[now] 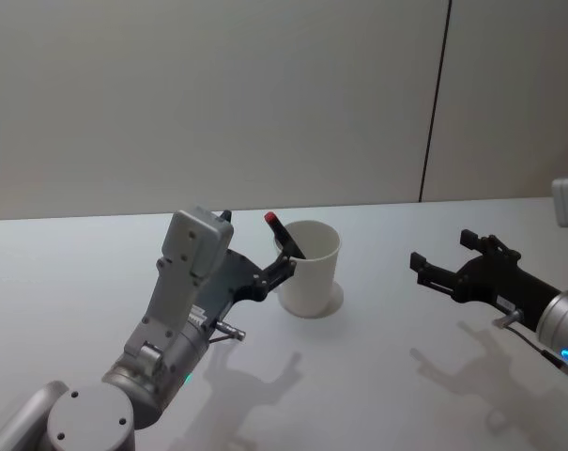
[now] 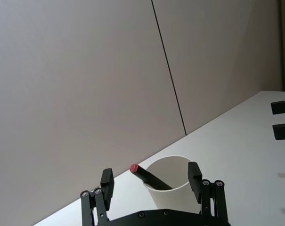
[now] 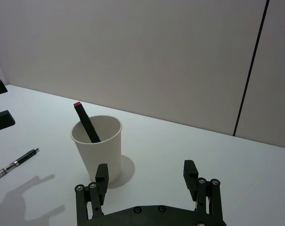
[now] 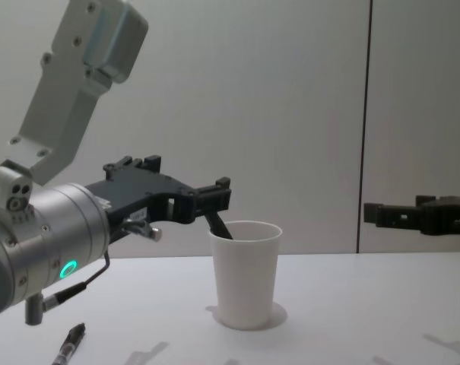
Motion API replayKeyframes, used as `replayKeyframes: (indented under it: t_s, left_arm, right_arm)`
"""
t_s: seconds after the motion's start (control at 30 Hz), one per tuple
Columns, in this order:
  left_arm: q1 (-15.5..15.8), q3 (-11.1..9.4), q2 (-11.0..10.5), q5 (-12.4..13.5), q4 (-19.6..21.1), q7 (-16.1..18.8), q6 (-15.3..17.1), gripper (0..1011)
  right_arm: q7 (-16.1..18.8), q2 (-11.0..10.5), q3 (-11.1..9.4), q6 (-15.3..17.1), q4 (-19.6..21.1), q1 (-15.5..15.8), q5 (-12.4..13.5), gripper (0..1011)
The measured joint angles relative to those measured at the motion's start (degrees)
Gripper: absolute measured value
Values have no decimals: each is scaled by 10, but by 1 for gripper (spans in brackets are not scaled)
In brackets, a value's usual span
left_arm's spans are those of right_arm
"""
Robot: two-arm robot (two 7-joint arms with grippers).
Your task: Place the pen into the pen holder.
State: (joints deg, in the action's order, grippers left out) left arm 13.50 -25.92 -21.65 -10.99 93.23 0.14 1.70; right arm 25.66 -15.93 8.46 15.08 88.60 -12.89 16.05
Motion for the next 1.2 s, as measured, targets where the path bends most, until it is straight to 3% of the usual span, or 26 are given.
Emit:
replayKeyframes:
  t_s: [0.47,1.2]
  left_arm:
    - [-4,10,0,-19,11,23,51,1004]
    - [-37,39,-31,-96,59,60,202,1004]
  right_arm:
    - [0,-2,-1,2,5,4,1,1002]
    - [0,-3,-1,3,7,6,2,1002]
